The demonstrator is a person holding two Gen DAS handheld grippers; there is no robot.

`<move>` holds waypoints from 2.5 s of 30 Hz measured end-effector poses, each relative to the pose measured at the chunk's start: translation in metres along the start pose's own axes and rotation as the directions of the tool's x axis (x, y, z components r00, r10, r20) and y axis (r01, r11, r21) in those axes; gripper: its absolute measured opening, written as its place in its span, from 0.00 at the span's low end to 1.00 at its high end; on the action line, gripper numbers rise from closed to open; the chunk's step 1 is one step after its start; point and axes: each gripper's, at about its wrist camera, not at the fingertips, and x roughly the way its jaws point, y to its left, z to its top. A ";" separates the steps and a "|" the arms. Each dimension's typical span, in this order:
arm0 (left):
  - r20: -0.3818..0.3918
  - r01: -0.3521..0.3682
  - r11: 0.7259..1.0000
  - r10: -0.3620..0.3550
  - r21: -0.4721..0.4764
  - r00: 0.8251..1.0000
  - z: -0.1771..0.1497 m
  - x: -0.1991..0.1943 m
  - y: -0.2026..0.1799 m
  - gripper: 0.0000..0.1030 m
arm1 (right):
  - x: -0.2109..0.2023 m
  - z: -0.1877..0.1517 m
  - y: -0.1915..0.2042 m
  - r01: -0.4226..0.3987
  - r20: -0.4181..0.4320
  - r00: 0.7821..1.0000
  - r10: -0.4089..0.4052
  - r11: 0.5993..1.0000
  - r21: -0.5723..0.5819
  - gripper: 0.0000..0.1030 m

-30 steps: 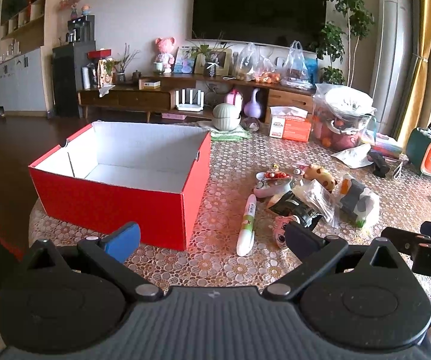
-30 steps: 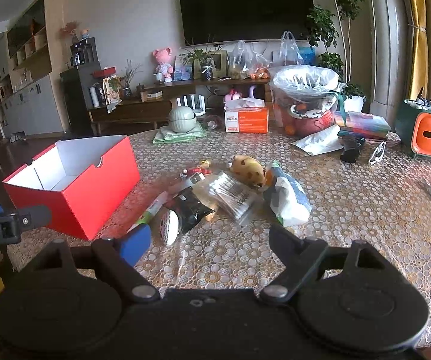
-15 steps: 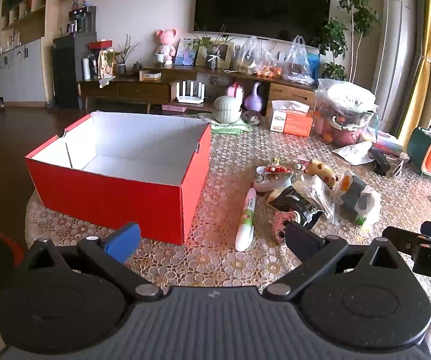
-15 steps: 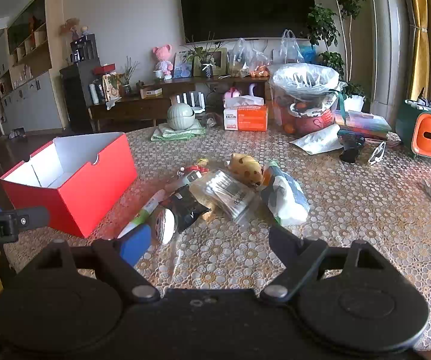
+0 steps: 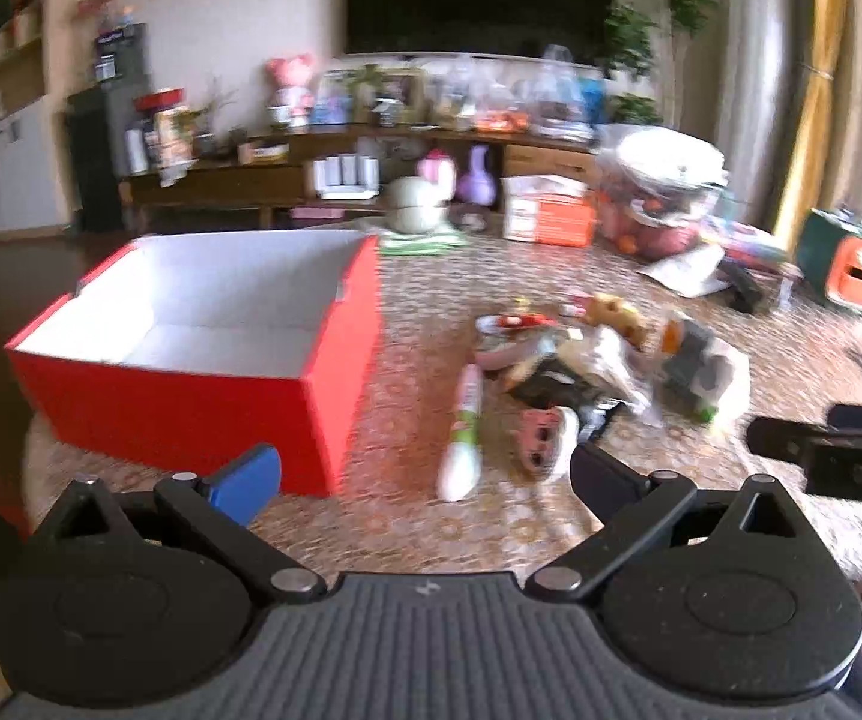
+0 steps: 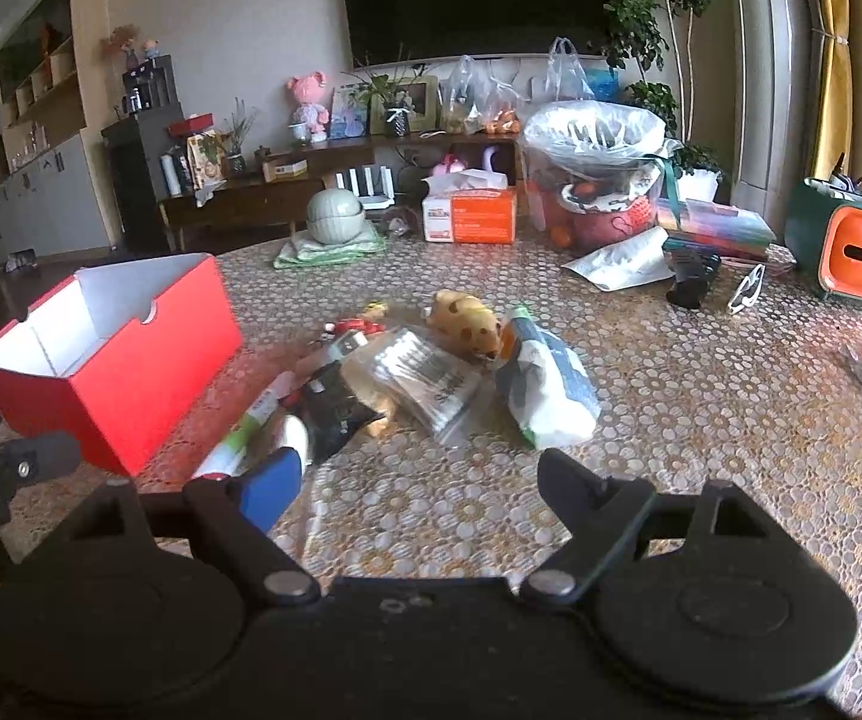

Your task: Organize objects

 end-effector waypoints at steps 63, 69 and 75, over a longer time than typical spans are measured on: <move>-0.059 0.084 0.991 -0.078 0.108 0.995 0.018 0.083 -0.037 0.25 | 0.055 0.049 -0.040 0.006 -0.069 0.998 -0.004 0.999 0.032 0.26; -0.029 0.080 0.995 -0.078 0.063 0.996 0.031 0.056 -0.012 0.25 | 0.033 0.064 -0.005 -0.081 -0.053 0.995 0.081 0.997 0.002 0.26; 0.004 0.067 0.997 -0.067 0.029 0.998 0.042 0.035 0.021 0.25 | 0.031 0.084 0.038 -0.170 -0.058 0.984 0.168 0.985 -0.037 0.26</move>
